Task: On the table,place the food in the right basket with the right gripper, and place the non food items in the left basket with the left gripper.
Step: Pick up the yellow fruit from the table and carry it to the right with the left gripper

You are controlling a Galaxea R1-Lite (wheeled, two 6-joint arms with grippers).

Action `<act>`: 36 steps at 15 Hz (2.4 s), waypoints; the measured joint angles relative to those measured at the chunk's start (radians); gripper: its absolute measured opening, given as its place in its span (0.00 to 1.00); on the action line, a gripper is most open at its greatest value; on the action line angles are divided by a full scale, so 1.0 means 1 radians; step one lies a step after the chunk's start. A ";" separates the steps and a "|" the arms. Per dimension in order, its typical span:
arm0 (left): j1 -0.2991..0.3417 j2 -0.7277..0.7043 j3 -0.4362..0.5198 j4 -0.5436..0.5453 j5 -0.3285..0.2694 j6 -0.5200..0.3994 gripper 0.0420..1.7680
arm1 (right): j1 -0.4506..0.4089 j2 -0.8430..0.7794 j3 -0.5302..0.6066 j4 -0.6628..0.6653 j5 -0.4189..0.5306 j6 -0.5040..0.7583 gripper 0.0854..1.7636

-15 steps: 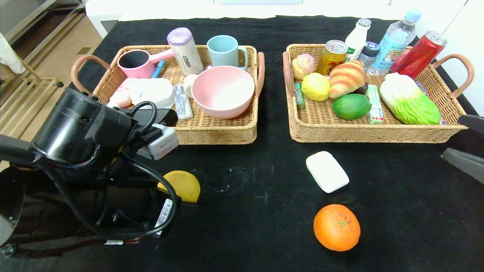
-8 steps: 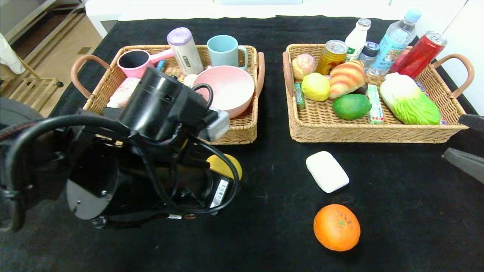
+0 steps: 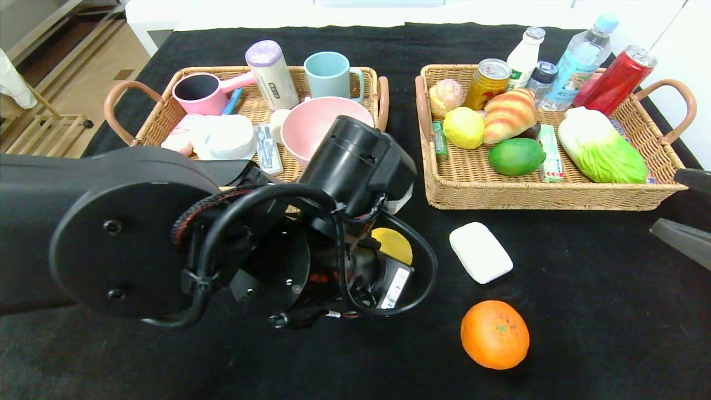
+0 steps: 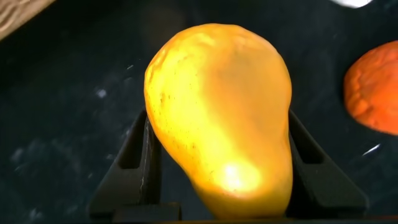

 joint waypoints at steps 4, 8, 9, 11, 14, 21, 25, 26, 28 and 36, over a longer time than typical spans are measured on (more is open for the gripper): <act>-0.030 0.061 -0.044 -0.001 0.018 -0.001 0.57 | 0.004 0.000 0.000 0.000 0.000 -0.001 0.97; -0.040 0.098 -0.054 -0.001 0.029 -0.001 0.57 | 0.005 0.000 0.003 0.000 0.000 -0.001 0.97; -0.040 0.104 -0.056 -0.001 0.031 -0.002 0.57 | 0.006 0.000 0.003 -0.001 0.000 -0.005 0.97; -0.040 0.111 -0.057 -0.002 0.033 -0.002 0.57 | 0.006 0.000 0.006 -0.001 0.000 -0.010 0.97; -0.040 0.115 -0.057 -0.001 0.040 -0.003 0.57 | 0.017 0.000 0.011 -0.001 -0.001 -0.016 0.97; -0.046 0.125 -0.051 -0.034 0.074 -0.004 0.57 | 0.020 0.000 0.018 -0.002 -0.001 -0.016 0.97; -0.046 0.126 -0.051 -0.038 0.075 -0.006 0.72 | 0.030 0.000 0.017 -0.001 -0.003 -0.016 0.97; -0.046 0.126 -0.051 -0.037 0.075 -0.006 0.75 | 0.031 0.000 0.017 -0.001 -0.003 -0.016 0.97; -0.046 0.126 -0.051 -0.037 0.075 -0.006 0.79 | 0.031 0.000 0.017 -0.001 -0.003 -0.016 0.97; -0.067 0.047 -0.018 -0.035 0.073 -0.005 0.91 | 0.032 0.005 0.017 0.006 -0.003 -0.014 0.97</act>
